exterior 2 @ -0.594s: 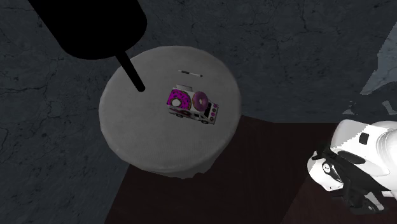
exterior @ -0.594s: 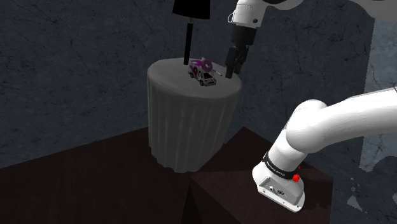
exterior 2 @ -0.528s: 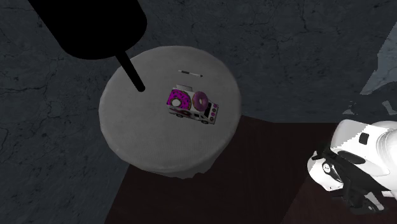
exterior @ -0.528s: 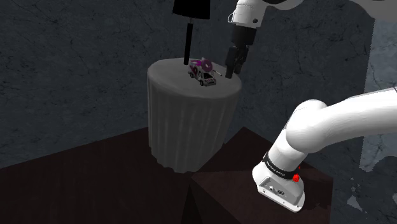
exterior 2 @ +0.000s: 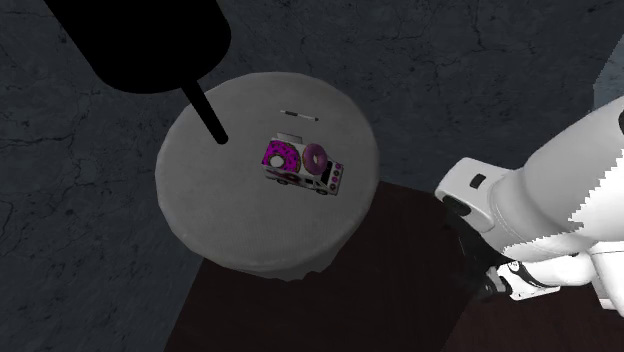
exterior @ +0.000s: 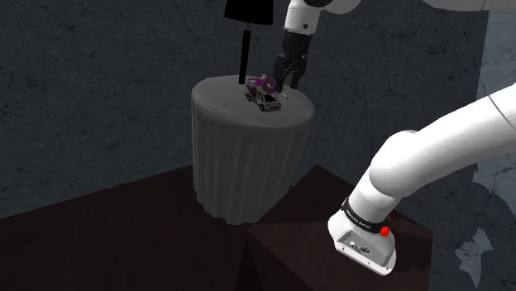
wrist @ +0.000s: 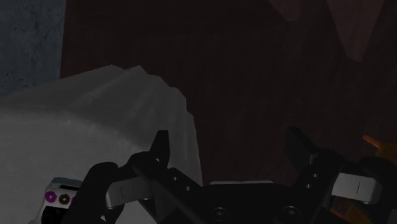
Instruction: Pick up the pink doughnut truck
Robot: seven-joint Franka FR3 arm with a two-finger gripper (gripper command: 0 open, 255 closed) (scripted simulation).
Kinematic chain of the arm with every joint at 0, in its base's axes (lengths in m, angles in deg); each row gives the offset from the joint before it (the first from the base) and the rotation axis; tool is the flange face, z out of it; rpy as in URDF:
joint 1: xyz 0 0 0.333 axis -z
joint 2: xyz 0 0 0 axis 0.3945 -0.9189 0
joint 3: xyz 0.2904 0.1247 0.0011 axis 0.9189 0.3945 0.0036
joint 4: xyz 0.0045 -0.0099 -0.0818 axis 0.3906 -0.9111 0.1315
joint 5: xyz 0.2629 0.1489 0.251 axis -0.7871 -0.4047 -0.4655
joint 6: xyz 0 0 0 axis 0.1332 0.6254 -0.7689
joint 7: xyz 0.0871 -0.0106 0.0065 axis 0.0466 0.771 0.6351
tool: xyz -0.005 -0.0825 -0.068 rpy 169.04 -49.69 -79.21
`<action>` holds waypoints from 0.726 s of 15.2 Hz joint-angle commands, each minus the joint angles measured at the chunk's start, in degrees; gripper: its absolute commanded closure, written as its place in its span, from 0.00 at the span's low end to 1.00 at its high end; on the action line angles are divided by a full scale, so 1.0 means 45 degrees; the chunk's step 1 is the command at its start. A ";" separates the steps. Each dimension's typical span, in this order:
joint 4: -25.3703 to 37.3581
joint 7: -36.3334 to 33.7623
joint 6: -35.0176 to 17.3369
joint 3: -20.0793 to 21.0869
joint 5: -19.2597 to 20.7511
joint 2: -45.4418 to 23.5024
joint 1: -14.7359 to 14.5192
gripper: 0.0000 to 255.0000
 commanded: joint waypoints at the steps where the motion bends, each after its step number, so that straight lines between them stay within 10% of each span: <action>1: 0.0610 -0.0107 -0.0301 -0.0182 0.0116 -0.0933 0.0237 0.00; 11: 0.4288 -0.0792 -0.0941 -0.1037 0.0302 -0.5344 0.1158 0.00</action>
